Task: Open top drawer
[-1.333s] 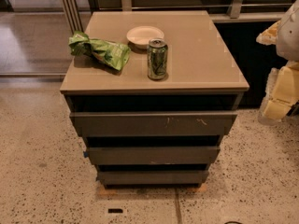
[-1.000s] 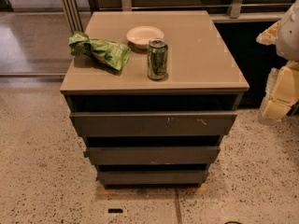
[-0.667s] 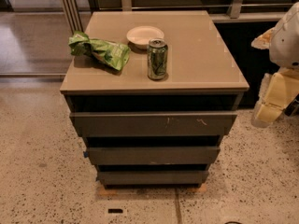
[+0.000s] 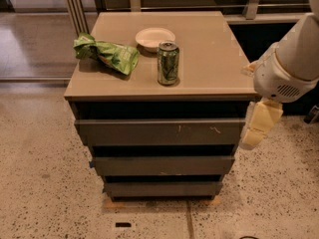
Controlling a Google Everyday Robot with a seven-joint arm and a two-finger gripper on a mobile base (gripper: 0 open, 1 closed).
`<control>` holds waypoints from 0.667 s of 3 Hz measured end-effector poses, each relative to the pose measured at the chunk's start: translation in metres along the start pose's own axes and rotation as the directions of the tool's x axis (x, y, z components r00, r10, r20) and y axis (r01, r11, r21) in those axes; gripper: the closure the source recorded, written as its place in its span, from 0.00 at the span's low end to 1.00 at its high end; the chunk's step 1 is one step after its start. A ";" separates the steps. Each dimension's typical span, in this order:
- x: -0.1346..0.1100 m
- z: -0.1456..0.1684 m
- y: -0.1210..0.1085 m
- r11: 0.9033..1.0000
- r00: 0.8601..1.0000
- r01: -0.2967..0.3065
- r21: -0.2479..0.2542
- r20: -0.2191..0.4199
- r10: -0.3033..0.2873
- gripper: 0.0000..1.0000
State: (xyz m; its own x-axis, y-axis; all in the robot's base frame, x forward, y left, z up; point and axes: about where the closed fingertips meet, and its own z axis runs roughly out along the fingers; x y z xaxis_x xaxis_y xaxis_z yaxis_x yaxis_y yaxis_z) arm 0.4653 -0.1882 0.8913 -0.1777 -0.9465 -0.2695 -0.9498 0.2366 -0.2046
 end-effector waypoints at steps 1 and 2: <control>-0.004 0.042 0.004 0.999 1.000 0.015 -0.041 -0.012 -0.016 0.00; 0.018 0.128 -0.014 0.998 0.997 -0.033 -0.052 -0.066 0.029 0.00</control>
Offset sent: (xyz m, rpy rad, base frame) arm 0.0412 0.0108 -0.1379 -0.0504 0.0634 -0.0179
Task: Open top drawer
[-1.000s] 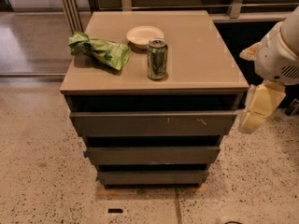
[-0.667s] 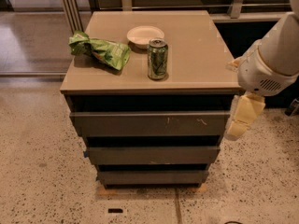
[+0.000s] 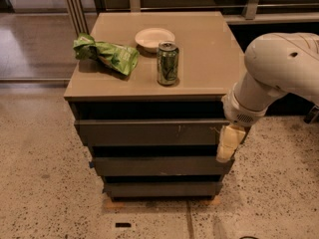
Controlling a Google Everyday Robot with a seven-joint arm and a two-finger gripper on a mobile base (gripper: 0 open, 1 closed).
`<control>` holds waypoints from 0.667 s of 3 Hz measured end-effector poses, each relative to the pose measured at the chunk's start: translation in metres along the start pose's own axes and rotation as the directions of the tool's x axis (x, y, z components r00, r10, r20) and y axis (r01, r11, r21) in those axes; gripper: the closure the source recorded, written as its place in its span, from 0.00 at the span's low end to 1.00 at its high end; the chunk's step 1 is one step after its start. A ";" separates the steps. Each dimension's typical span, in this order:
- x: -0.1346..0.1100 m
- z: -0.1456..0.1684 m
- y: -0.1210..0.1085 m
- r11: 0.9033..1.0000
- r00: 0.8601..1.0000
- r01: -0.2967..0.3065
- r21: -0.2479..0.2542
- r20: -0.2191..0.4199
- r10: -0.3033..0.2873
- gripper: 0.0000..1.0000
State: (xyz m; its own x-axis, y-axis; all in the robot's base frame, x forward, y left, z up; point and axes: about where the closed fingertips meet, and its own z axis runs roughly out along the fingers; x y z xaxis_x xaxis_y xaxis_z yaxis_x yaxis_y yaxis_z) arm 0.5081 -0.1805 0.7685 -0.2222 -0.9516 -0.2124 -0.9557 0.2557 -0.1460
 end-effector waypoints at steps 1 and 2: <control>0.002 0.005 0.002 1.000 1.000 0.004 -0.006 -0.002 -0.004 0.00; 0.006 0.016 0.009 1.000 1.000 0.016 -0.019 -0.005 -0.016 0.00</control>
Offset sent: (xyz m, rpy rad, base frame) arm -0.0108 -0.0029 -0.0327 -0.0056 0.0313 0.0320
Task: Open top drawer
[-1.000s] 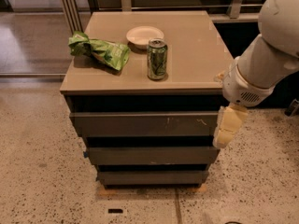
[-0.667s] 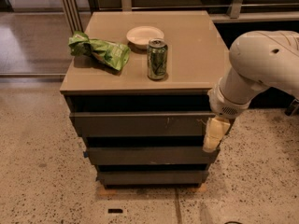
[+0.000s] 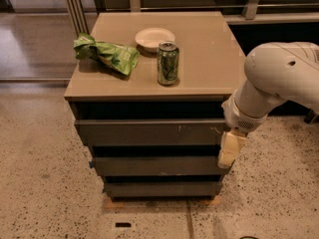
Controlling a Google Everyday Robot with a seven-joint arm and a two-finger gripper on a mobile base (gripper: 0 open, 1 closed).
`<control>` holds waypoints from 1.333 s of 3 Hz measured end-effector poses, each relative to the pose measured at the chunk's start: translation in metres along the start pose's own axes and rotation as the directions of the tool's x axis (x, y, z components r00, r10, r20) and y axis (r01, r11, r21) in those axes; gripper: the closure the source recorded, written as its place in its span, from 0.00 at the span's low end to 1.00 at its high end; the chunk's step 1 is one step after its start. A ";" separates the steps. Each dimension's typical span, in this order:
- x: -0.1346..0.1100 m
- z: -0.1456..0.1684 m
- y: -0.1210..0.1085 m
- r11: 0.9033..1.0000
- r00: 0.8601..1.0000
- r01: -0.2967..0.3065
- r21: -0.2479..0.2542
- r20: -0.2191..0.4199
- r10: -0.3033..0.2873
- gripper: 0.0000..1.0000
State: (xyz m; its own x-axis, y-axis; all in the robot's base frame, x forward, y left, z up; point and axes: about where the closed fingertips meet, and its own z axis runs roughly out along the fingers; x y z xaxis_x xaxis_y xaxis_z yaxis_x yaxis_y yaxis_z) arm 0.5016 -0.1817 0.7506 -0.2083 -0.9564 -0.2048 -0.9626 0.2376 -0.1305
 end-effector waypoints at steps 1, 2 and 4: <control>0.001 0.034 0.003 0.999 0.999 0.019 -0.026 0.039 -0.018 0.00; -0.001 0.054 -0.006 0.999 0.994 0.041 -0.012 0.104 -0.040 0.00; -0.005 0.102 -0.048 0.998 0.977 0.064 0.012 0.203 -0.065 0.00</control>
Offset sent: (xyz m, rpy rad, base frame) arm 0.0294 0.0116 -0.0709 0.1650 -0.0575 0.0872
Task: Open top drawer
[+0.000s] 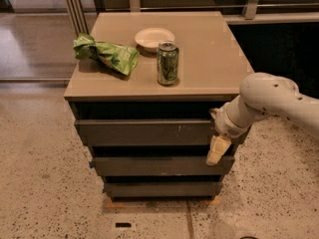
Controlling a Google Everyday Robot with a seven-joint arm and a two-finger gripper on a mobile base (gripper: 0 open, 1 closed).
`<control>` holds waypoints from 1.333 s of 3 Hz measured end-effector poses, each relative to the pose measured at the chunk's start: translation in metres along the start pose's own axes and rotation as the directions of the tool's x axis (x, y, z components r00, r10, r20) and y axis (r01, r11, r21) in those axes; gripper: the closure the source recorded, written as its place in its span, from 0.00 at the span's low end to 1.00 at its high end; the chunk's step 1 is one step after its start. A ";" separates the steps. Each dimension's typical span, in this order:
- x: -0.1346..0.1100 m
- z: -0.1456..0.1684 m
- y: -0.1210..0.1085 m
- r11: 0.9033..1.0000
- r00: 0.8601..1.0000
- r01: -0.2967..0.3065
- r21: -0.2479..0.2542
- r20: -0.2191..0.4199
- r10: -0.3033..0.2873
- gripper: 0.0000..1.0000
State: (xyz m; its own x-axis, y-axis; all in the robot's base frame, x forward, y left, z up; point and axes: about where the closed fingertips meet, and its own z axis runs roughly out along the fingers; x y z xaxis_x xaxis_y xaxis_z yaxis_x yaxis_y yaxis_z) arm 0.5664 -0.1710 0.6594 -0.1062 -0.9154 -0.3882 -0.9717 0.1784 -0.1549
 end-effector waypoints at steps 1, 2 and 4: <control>0.000 0.000 0.000 1.000 1.000 0.000 -0.002 -0.001 0.000 0.00; 0.002 0.004 0.006 0.999 0.999 -0.025 -0.048 -0.023 0.024 0.00; 0.006 0.006 0.024 0.979 0.992 -0.104 -0.177 -0.085 0.091 0.00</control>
Offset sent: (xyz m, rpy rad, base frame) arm -0.0108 -0.0017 -0.0078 -0.0297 0.1287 -0.0233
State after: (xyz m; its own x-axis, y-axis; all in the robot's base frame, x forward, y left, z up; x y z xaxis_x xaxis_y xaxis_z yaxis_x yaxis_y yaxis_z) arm 0.5434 -0.1704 0.6482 -0.2112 -0.9227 -0.3225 -0.9772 0.2061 0.0501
